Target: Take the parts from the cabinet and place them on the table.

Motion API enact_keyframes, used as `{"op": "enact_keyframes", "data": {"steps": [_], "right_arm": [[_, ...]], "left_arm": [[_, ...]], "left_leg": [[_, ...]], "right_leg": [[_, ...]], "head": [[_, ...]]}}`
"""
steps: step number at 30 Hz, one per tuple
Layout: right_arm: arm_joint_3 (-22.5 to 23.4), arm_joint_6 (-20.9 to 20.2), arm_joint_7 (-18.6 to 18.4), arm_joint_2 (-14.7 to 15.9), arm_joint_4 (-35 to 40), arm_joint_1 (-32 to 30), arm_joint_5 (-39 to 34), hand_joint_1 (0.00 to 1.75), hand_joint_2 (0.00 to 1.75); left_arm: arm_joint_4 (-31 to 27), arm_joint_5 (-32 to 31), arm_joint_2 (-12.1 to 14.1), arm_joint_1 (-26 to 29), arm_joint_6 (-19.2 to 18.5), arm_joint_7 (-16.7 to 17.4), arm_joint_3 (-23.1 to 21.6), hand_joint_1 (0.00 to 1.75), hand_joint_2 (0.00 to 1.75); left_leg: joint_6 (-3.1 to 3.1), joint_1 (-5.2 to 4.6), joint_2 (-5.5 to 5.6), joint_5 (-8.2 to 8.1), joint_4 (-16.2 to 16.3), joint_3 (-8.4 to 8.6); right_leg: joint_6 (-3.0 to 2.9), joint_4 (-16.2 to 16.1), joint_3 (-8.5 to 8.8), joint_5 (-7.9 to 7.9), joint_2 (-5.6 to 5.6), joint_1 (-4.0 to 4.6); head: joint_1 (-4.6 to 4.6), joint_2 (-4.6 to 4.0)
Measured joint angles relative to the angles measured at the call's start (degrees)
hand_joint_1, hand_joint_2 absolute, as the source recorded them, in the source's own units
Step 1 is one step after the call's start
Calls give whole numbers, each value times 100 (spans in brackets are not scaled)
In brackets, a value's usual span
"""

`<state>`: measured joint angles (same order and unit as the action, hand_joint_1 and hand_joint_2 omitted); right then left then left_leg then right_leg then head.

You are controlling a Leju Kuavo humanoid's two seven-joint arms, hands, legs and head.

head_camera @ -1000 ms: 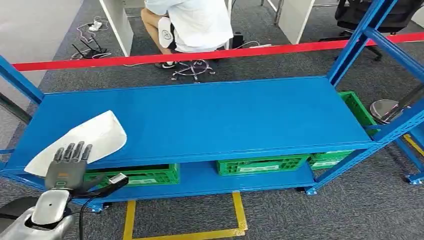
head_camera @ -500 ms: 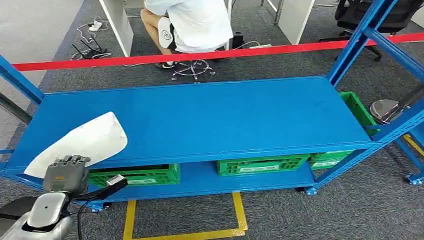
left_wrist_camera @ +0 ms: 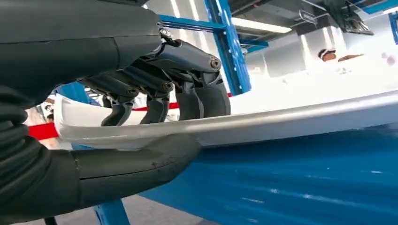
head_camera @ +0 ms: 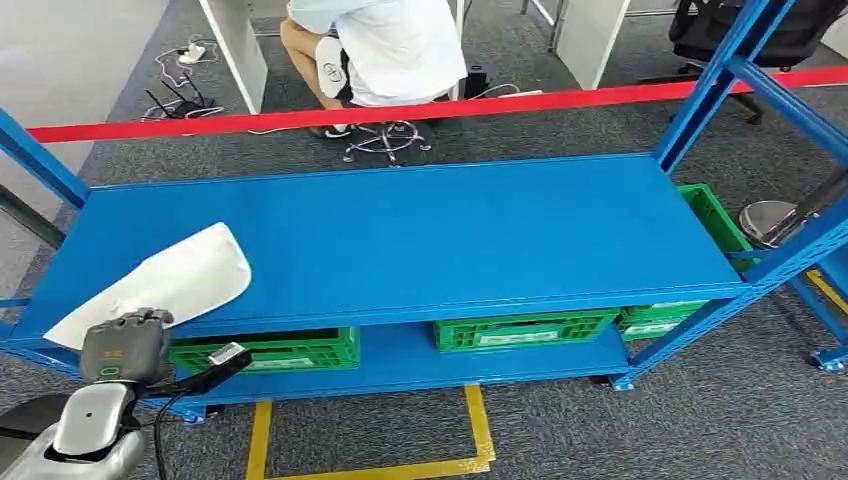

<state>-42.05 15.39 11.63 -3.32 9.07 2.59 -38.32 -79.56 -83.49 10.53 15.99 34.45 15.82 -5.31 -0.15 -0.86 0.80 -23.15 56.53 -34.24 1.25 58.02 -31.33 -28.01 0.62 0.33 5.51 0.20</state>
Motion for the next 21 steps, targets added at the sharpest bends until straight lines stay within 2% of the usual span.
{"op": "enact_keyframes", "data": {"steps": [2, 6, 10, 11, 13, 14, 15, 21], "right_arm": [[2, 0, 0, 0, -2, -3, -4, 0, 0], [0, -4, 0, 0, -9, -3, -17, 0, 0], [0, -9, 0, 6, -18, -2, -15, 0, 0], [0, -9, 0, 9, -20, -2, -13, 0, 0], [0, -20, 0, 13, -22, 0, 4, 0, 0], [-2, -26, 0, 20, -22, 0, 7, 0, 0], [-7, -33, 0, 26, -24, -1, 11, 0, 0], [-42, -68, 0, 39, -26, 8, 4, 0, 0]], "left_arm": [[0, 20, -33, -1, 96, -96, 37, 138, 175], [0, -229, -70, -1, 13, -131, 83, 138, 175], [-50, -595, -70, 2, 52, 59, 103, 138, 175], [-61, -606, -39, 2, 46, 204, 92, 138, 175], [-112, -636, 221, -3, -5, 847, -132, 138, 175], [-144, -636, 460, -25, -16, 1238, -296, 138, 175], [-173, -641, 606, -57, -27, 1487, -449, 138, 175], [-383, -643, 1564, -242, -219, 2326, -1312, 138, 175]], "left_leg": [[0, -1, 0, 0, 0, 0], [1, -4, 0, -1, 0, -1], [2, -4, 0, -1, 0, -1], [2, -4, 0, -1, 0, -1], [1, 0, -2, -1, 0, -1], [1, 0, -2, -1, 0, -1], [1, 0, -1, 0, 0, -1], [-2, 10, -2, 1, 0, -3]], "right_leg": [[0, 0, 0, 0, -1, -2], [0, 0, 0, 0, -1, -5], [1, 0, -1, -1, -1, -5], [1, 0, -2, -1, 0, -5], [0, 0, -6, 0, 2, -2], [0, 0, -7, 0, 2, -2], [0, 0, -6, -1, 0, -2], [-2, 1, -6, -1, 2, 9]], "head": [[-2, 0], [-2, 0], [-2, 0], [-2, 0], [-4, 0], [2, 0], [-2, 0], [0, 0]]}}
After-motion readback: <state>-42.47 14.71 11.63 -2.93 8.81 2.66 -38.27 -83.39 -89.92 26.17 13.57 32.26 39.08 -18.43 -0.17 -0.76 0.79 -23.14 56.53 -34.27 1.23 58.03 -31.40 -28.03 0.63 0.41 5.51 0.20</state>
